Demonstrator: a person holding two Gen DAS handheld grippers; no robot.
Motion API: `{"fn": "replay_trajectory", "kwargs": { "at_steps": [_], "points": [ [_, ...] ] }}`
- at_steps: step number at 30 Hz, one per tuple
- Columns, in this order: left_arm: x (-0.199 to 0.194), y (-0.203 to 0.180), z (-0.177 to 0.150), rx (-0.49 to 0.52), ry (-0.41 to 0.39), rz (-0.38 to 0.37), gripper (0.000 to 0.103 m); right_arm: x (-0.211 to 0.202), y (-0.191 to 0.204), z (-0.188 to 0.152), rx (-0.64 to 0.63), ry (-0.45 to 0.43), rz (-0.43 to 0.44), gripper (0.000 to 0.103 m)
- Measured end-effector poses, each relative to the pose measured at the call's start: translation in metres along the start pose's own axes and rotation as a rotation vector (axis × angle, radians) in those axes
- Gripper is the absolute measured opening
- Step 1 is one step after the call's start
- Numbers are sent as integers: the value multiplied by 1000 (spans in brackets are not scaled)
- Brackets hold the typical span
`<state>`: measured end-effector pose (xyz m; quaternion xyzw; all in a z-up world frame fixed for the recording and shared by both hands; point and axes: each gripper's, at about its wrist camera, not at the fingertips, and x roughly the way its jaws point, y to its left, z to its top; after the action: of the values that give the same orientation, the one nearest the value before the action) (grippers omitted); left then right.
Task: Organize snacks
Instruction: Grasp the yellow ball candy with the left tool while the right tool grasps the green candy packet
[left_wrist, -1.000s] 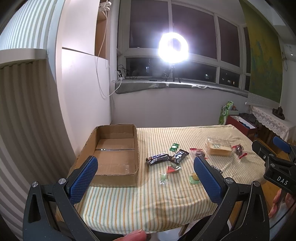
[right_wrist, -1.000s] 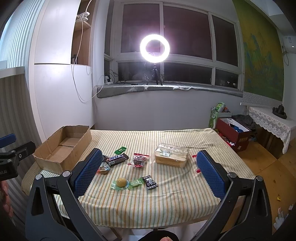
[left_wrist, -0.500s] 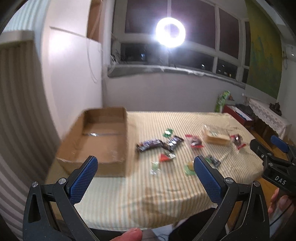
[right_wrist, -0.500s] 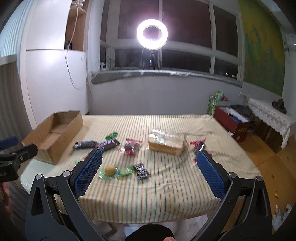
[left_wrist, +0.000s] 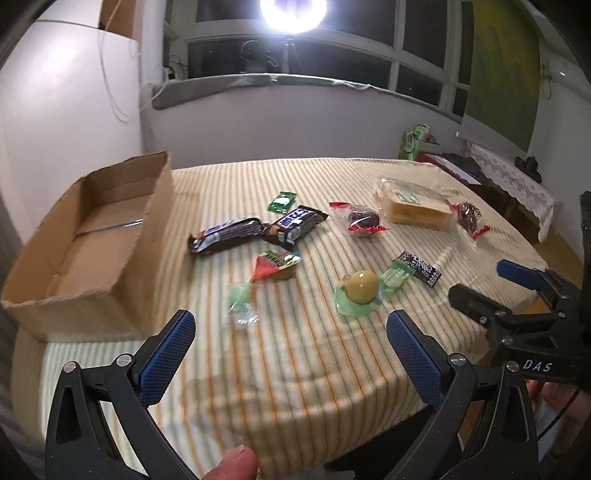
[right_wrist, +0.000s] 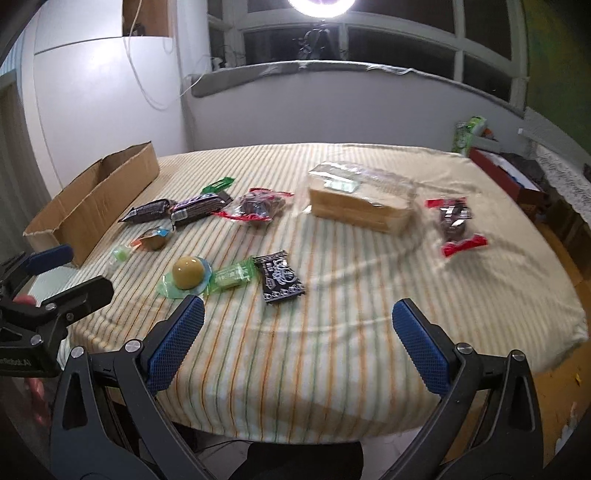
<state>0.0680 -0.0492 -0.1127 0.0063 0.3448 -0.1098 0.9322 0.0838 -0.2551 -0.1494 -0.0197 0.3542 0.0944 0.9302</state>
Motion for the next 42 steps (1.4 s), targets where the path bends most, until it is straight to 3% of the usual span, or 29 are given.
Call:
{"fn": "replay_trajectory", "kwargs": {
  "at_steps": [6,10,16,19,22,24,25,26,28,31,35,36,38,42],
  "points": [
    [9,23,2,-42,47,-16,103,15,16,-2,-53,37,163,98],
    [11,28,3,-15,66,-66,103,25,33,-6,-141,83,265,98],
    [6,40,0,-20,89,-77,103,42,39,-2,-216,82,273,98],
    [10,34,2,-2,88,-121,103,53,30,7,-224,80,260,98],
    [19,24,7,19,96,-156,103,62,18,19,-223,79,262,88],
    [30,14,9,49,112,-175,95,65,12,24,-231,79,252,74],
    [33,10,11,61,118,-180,82,65,10,25,-237,80,250,66],
    [39,5,12,77,129,-186,70,65,8,25,-244,78,258,64],
    [48,-3,15,94,141,-187,59,64,8,24,-263,72,264,63],
    [59,-9,19,110,141,-199,59,61,19,17,-340,53,274,61],
    [70,-16,27,134,136,-209,57,60,20,18,-331,40,270,37],
    [72,-18,28,139,134,-219,54,59,21,16,-335,37,270,36],
    [78,-21,30,145,151,-228,32,57,23,14,-343,29,273,31],
    [81,-28,29,175,143,-210,28,54,17,13,-293,12,280,29]
  ]
}}
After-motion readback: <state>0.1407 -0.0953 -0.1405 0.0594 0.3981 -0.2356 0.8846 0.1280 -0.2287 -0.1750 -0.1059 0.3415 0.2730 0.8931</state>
